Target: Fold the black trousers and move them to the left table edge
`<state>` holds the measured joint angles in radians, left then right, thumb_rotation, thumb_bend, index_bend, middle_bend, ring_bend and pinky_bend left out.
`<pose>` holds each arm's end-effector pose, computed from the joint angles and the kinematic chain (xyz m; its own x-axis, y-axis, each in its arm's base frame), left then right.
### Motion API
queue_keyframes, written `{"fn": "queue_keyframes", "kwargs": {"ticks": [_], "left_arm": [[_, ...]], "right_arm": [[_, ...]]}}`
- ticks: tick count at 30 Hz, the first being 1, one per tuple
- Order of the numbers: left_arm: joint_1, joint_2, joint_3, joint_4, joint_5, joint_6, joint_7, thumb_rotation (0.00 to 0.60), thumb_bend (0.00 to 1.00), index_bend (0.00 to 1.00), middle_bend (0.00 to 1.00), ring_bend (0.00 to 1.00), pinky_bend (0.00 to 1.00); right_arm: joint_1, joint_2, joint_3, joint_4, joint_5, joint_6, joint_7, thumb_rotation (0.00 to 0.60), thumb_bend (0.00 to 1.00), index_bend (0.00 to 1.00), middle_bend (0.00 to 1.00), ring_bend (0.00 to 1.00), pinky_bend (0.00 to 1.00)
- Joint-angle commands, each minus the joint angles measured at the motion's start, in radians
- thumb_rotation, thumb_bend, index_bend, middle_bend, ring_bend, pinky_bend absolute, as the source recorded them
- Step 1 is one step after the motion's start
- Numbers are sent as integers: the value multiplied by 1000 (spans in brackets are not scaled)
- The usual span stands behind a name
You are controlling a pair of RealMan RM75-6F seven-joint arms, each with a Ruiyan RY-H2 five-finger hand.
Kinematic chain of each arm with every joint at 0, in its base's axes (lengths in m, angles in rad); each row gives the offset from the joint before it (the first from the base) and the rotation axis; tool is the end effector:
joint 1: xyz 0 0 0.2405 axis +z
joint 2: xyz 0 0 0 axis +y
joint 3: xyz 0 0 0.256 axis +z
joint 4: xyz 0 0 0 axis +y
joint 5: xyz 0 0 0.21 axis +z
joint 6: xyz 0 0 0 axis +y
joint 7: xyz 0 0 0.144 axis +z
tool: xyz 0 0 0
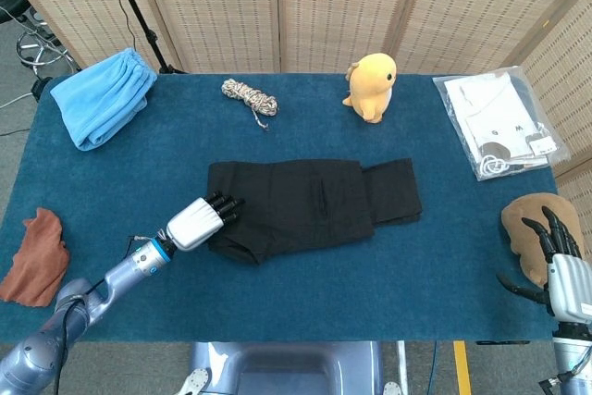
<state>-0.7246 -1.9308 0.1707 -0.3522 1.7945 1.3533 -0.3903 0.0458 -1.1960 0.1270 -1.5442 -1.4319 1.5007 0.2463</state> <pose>-0.2182 0.3481 -0.0511 0.6186 -0.0402 0.7847 0.4878 -0.7633 -0.4237 -0.3272 -0.1841 0.1578 0.1415 0.0967 0.9852 -0.9879 0.0772 0.1343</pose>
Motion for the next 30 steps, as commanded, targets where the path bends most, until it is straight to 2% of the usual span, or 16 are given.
{"fn": "queue_keyframes", "kwargs": {"ticks": [1,7,17,30], "left_arm": [[5,-3,6,18,1,2,-16,600,501,634,438,394,421],[16,12,14,31,0,8,-40,600,503,702,495,450,454],[48,58,25,36,0,52,-76,600,507,734,519,473,470],[213,233,55,29,-6,203,-103,600,507,743,524,474,470]], "right_arm": [[0,0,0,-1,0,0,0,600,0,167,21,0,103],[1,-1,-3,-2,-2,-4,-1,600,0,167,21,0,103],[2,-4,-7,-4,-7,-5,-6,600,0,167,21,0,103],[3,-7,-9,-3,-6,-9,-14,600,0,167,21,0,103]]}}
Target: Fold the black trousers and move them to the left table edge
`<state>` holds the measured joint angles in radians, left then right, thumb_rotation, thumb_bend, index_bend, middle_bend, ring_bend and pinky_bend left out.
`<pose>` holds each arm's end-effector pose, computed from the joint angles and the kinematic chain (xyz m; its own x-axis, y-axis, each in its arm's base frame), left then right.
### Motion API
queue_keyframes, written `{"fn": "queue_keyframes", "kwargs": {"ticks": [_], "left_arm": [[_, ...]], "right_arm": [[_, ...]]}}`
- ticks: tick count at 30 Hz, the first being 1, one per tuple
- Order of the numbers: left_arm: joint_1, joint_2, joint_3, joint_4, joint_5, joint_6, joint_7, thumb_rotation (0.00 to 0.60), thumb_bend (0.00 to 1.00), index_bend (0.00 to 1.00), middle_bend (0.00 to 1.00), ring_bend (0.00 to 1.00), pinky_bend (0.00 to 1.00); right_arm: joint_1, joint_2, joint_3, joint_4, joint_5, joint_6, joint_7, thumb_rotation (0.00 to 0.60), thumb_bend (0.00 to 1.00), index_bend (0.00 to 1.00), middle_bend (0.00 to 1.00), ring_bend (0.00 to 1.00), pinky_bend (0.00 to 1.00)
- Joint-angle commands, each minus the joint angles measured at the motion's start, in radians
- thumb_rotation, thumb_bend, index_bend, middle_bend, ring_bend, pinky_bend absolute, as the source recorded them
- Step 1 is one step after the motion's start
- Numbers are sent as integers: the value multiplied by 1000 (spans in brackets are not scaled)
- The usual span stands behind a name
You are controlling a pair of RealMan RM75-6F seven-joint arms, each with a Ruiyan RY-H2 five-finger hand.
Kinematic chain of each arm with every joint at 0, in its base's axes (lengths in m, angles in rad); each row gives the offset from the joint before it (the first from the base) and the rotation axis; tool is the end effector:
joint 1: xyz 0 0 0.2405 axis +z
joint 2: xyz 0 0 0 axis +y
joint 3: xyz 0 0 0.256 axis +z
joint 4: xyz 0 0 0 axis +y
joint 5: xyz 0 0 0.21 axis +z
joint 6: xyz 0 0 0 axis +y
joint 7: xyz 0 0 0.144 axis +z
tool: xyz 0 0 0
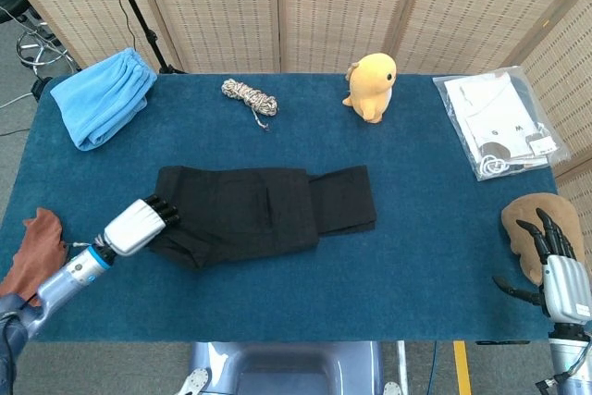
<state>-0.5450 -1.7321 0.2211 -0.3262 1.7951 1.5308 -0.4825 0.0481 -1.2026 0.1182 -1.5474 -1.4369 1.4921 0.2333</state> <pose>-0.3027 0.3181 0.0421 0.6470 -0.0543 0.7606 0.5232 -0.6940 -0.4946 -0.3260 -0.1832 0.1525 0.1449 0.0774 0.9864 -0.9874 0.0750 0.1391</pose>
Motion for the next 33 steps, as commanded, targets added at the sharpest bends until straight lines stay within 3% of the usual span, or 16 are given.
{"fn": "queue_keyframes", "kwargs": {"ticks": [1,7,14,21,33], "left_arm": [[48,50,5,5,-10,35,-17,600,507,743,525,474,470],[150,133,-15,27,-44,128,-68,600,507,743,524,474,471],[175,150,-17,45,-38,174,-68,600,503,743,525,474,471],[134,116,-6,38,-8,165,-41,600,503,743,525,474,470],[7,61,-30,-43,27,205,36,600,503,743,525,483,471]], "right_arm": [[1,-1,0,-1,-2,0,-2,600,0,167,21,0,103],[0,-4,-5,-5,-8,3,-10,600,0,167,21,0,103],[1,-1,-2,-5,-7,3,-5,600,0,167,21,0,103],[-1,1,-1,-6,-4,5,0,600,0,167,21,0,103],[-2,7,4,-4,5,3,11,600,0,167,21,0,103]]}}
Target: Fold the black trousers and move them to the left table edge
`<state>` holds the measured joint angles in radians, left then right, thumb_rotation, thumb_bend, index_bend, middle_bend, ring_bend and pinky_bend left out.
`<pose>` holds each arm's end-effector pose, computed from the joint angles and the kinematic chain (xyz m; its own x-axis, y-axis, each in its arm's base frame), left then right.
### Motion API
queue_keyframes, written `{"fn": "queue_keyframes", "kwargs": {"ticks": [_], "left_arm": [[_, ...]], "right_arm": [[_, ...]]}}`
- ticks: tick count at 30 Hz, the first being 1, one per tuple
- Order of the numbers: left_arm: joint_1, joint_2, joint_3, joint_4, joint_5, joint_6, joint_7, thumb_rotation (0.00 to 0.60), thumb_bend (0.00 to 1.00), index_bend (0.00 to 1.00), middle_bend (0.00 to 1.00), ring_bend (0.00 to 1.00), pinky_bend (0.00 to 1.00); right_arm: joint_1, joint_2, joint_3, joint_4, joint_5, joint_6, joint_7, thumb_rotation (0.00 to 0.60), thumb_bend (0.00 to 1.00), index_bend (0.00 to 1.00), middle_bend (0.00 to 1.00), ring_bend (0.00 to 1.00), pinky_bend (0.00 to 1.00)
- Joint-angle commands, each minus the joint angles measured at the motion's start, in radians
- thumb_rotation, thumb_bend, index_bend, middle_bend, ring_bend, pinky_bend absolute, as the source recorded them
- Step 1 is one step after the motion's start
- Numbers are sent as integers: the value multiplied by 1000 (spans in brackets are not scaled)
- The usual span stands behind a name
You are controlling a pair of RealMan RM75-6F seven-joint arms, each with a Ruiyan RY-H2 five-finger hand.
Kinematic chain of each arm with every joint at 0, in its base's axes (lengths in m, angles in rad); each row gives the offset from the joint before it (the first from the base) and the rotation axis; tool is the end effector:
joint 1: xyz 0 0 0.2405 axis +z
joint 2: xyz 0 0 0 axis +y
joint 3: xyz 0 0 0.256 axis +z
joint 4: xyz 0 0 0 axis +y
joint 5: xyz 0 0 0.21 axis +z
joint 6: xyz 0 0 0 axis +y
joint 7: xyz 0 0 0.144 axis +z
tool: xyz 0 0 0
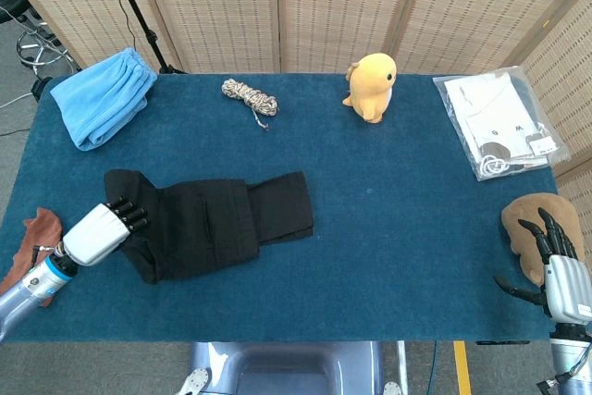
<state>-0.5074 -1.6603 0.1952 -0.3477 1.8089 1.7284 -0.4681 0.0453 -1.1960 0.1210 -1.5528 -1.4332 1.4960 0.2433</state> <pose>-0.3000 0.3007 0.0830 0.5800 -0.1907 0.7920 0.4682 -0.7176 -0.5157 -0.3261 -0.1828 0.1553 0.1362 0.0851 0.9870 -0.9885 0.0783 0.1297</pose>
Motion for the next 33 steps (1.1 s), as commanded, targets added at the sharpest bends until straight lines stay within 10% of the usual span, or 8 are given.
{"fn": "queue_keyframes", "kwargs": {"ticks": [1,27,33], "left_arm": [[-42,-14,-5,-29,18,6,29,600,503,743,525,485,470],[-407,-165,-78,-253,65,-319,298,600,500,740,526,485,470],[-435,-206,-89,-244,52,-381,331,600,467,602,414,410,469]], "right_arm": [[1,0,1,1,2,-2,2,600,0,167,21,0,103],[1,4,8,11,19,-12,17,600,0,167,21,0,103],[2,2,6,10,16,-14,15,600,0,167,21,0,103]]}}
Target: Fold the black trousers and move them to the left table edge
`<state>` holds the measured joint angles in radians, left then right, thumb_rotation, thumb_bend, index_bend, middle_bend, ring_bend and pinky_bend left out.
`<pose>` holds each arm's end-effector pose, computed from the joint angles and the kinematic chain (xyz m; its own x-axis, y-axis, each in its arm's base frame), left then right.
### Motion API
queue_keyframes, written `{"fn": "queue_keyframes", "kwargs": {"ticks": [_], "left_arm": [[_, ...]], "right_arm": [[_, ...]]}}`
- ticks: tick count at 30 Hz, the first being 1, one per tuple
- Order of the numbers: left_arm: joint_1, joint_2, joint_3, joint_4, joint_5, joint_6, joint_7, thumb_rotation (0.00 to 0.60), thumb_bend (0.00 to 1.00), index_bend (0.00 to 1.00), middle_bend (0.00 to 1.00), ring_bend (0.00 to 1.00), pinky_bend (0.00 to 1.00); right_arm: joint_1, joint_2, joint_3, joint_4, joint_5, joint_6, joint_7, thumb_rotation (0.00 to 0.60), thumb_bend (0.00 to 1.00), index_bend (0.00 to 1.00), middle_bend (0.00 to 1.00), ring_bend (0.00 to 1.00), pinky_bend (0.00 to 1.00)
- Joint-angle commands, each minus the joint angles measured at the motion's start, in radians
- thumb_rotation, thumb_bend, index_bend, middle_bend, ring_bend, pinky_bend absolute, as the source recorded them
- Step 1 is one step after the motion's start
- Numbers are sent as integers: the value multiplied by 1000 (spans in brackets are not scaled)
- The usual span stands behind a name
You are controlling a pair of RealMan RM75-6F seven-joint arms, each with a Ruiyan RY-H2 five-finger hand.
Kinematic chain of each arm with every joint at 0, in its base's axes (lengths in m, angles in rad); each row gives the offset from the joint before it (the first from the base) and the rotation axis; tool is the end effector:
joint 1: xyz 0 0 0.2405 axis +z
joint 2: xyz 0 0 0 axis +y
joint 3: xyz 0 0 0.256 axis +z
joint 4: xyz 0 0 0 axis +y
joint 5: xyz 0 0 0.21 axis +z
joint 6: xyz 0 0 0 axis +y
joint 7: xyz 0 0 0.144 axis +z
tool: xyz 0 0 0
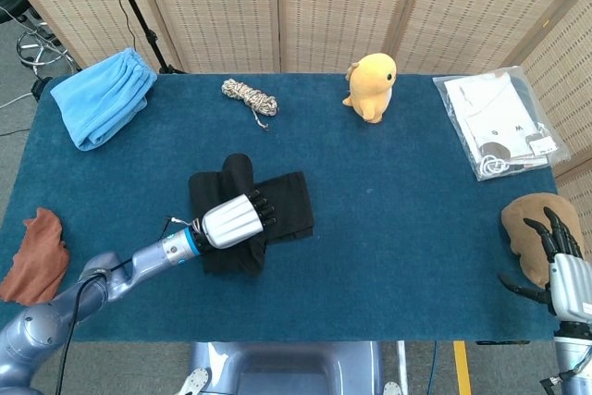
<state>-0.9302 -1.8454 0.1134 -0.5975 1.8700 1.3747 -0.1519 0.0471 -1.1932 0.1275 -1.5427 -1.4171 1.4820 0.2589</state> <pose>-0.1252 0.3604 -0.0516 0.5756 -0.2750 0.7701 0.2142 -0.8582 -0.4665 -0.3304 -0.1846 0.1573 0.1309 0.0844 0.9878 -0.9880 0.0936 0.1229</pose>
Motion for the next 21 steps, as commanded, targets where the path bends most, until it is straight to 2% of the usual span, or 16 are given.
{"fn": "queue_keyframes", "kwargs": {"ticks": [1,3,5,7,10,21], "left_arm": [[-14,-26,-9,8,-13,-36,19,600,433,508,335,358,459],[-18,-44,-16,17,-27,-69,36,600,334,310,176,250,416],[-20,-54,-26,16,-43,-89,44,600,167,96,34,132,352],[-20,-63,-40,5,-60,-92,36,600,66,13,0,59,307],[-23,-69,-69,-29,-82,-66,-1,600,21,0,0,2,270],[-25,-42,-124,-123,-117,5,-63,600,0,0,0,0,204]], "right_arm": [[0,0,-1,0,0,-1,-2,600,0,167,21,0,103],[0,0,0,0,1,-1,-1,600,0,167,21,0,103],[0,0,2,1,3,0,0,600,0,167,21,0,103],[0,1,3,1,4,0,1,600,0,167,21,0,103],[1,-1,1,2,4,-4,0,600,0,167,21,0,103],[0,-1,1,0,1,-1,-4,600,0,167,21,0,103]]}}
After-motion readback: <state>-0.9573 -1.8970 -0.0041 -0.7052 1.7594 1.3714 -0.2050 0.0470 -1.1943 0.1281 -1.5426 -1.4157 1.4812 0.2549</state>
